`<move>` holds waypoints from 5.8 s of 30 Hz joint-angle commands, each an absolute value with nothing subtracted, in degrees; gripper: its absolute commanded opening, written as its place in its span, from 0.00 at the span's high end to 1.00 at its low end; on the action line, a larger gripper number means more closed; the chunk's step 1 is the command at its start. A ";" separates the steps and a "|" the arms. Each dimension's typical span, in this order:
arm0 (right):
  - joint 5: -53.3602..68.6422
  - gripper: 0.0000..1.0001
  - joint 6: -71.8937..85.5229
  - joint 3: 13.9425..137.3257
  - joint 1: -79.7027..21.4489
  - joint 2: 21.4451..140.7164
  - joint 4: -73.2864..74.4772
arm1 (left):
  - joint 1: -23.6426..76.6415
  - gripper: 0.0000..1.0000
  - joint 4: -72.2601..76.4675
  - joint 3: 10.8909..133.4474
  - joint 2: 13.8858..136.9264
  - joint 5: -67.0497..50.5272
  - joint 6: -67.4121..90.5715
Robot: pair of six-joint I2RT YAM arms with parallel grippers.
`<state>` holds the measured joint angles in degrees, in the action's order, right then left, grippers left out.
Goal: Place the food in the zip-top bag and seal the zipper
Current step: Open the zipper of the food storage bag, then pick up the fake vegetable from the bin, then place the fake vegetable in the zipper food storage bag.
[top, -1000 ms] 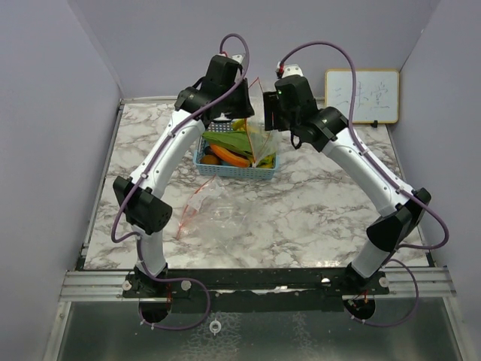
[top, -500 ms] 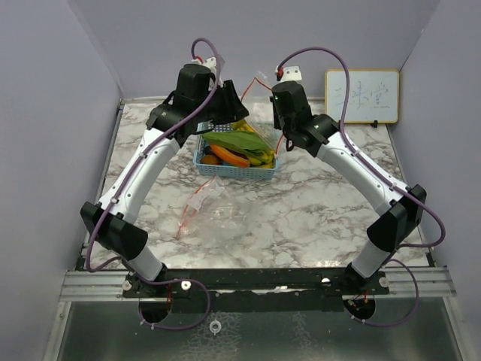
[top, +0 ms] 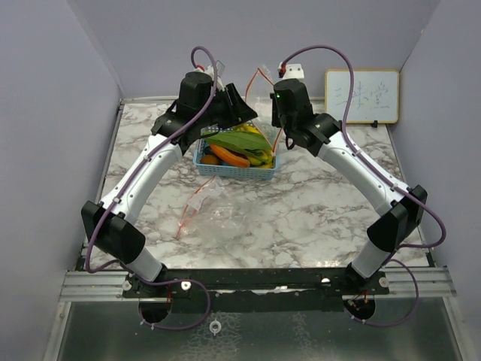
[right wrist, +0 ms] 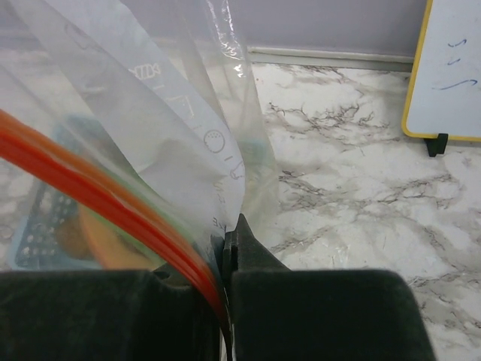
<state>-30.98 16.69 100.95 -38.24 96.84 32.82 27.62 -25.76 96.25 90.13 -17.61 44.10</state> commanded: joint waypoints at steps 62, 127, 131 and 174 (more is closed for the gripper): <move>3.07 0.13 -1.03 107.30 -41.22 108.46 26.94 | 19.69 1.00 -52.21 91.69 83.64 44.43 16.45; 4.70 0.96 -6.25 123.43 -39.95 136.79 19.51 | 18.76 1.00 -53.64 90.00 78.82 42.95 19.63; 6.11 0.98 -3.37 124.34 -39.42 130.61 19.41 | 18.76 1.00 -54.06 92.08 79.33 41.96 19.83; 26.76 0.98 89.17 92.09 -26.07 111.70 -72.24 | 19.33 1.00 -44.58 104.29 94.06 -14.73 46.24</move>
<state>36.40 88.49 87.70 -24.71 106.61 -71.59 19.00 -48.16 104.55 94.56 -10.96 43.99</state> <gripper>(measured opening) 0.317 0.013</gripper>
